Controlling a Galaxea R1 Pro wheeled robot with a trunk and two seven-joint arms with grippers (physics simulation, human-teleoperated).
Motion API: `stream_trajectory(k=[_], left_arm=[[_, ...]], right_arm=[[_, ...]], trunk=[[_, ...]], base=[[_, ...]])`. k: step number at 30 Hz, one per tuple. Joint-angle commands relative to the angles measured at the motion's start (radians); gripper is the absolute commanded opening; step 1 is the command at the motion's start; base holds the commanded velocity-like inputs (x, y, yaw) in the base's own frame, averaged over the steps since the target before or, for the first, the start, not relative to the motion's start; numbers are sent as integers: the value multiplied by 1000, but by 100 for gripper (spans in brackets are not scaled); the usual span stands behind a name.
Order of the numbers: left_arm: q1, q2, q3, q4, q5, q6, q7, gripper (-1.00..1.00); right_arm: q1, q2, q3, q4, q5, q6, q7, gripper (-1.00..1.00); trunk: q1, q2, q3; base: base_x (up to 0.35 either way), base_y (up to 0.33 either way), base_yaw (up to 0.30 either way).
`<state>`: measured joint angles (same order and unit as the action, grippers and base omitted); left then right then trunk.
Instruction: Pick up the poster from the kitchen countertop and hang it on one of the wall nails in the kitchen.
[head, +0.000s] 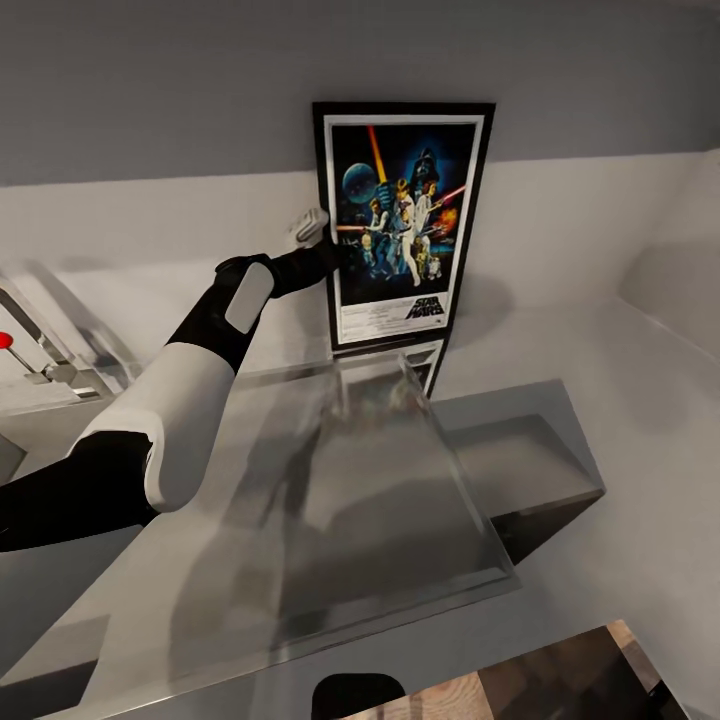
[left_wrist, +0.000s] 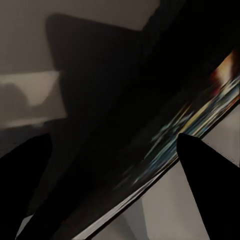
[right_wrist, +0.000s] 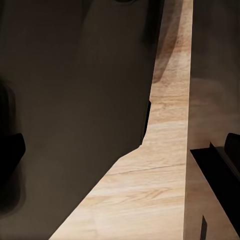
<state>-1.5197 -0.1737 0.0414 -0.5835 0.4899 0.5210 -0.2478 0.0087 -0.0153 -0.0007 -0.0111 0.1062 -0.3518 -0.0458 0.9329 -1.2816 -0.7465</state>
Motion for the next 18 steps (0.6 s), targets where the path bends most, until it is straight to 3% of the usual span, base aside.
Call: stream_trajectory(k=[1,12,13,18], left_arm=[[0,-1,6,0,-2,6,-1,-100],[0,-1,7,-3,-1,3,-4,-100],[0,-1,7,-7,-1,1,-74,-100],[0,-1,7,-7,-1,1,-75,-100]], right_arm=[[0,0,-1,-1,10,-1,-5,100],[0,0,-1,-1,10,-1,-5,100],[0,0,-1,-1,10,-1,-5,100],[0,0,-1,-1,10,-1,-5,100]], trunk=[[0,0,-1],[0,0,-1],[0,0,-1],[0,0,-1]], base=[[0,0,0],[0,0,0],[0,0,0],[-2,0,0]])
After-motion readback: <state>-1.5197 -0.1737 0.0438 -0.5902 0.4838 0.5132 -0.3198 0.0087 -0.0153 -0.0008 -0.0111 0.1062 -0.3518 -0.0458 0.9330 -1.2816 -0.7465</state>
